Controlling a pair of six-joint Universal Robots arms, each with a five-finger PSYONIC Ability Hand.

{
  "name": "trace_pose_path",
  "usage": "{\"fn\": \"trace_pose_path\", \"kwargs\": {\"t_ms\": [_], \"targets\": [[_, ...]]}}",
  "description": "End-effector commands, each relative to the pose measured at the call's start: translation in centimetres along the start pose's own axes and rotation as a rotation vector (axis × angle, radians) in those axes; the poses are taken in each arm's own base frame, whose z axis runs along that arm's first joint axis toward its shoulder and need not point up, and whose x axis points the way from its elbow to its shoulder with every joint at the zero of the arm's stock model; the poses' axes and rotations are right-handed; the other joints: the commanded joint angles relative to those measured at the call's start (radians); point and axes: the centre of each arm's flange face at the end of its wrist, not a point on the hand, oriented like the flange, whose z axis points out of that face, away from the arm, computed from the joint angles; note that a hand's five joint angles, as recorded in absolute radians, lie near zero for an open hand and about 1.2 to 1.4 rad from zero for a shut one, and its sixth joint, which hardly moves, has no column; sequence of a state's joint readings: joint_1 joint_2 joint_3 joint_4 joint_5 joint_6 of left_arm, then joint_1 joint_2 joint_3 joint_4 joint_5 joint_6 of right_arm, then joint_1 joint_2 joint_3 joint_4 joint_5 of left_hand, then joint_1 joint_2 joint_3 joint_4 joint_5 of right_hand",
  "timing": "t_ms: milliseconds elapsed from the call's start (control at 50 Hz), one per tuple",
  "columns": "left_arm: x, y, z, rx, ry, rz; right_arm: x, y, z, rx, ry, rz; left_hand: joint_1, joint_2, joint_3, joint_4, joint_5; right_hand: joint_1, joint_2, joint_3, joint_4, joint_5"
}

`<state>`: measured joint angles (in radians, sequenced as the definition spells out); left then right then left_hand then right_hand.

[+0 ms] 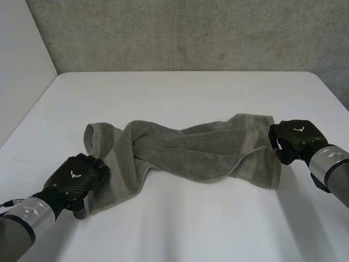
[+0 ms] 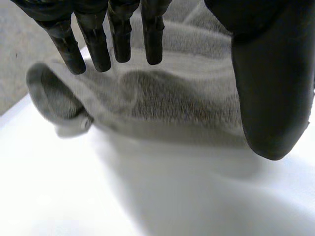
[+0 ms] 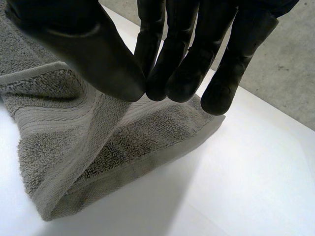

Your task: Fold the towel.

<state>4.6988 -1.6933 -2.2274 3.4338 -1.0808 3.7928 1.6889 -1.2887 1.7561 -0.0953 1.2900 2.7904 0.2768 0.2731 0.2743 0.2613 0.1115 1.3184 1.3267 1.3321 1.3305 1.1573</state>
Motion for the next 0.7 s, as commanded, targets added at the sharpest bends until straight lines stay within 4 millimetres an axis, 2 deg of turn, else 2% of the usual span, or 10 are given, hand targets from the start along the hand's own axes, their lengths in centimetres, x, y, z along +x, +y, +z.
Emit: {"fn": "trace_pose_path", "kwargs": {"t_ms": [20, 160, 300, 380, 560, 700], "targets": [[0.9, 0.0, 0.0, -0.024, -0.003, 0.009, 0.1, 0.1, 0.1, 0.005, 0.005, -0.003, 0.013, 0.017, 0.016, 0.029, 0.004, 0.078, 0.07, 0.064, 0.066, 0.064], [1.9, 0.0, 0.1, -0.021, 0.03, 0.021, 0.0, 0.2, 0.1, 0.008, 0.006, -0.004, 0.034, 0.037, 0.036, 0.049, 0.024, 0.078, 0.07, 0.064, 0.066, 0.064], [3.1, -0.1, 0.1, -0.017, 0.071, 0.034, 0.0, 0.4, 0.1, 0.001, 0.004, -0.003, 0.186, 0.19, 0.189, 0.202, 0.177, 0.078, 0.07, 0.064, 0.066, 0.064], [3.2, 0.0, 0.1, -0.022, 0.074, 0.032, -0.1, 0.4, 0.0, 0.0, 0.003, -0.006, 0.254, 0.257, 0.256, 0.269, 0.245, 0.078, 0.07, 0.064, 0.066, 0.064], [3.1, 0.2, -0.2, -0.03, 0.061, 0.028, -0.1, 0.6, 0.0, -0.006, 0.001, -0.03, 0.564, 0.568, 0.567, 0.58, 0.555, 0.078, 0.07, 0.064, 0.066, 0.064], [3.2, 0.4, -0.3, -0.042, 0.059, 0.023, -0.2, 0.7, 0.0, -0.01, -0.001, -0.029, 0.55, 0.554, 0.553, 0.566, 0.541, 0.078, 0.07, 0.064, 0.066, 0.064]]}}
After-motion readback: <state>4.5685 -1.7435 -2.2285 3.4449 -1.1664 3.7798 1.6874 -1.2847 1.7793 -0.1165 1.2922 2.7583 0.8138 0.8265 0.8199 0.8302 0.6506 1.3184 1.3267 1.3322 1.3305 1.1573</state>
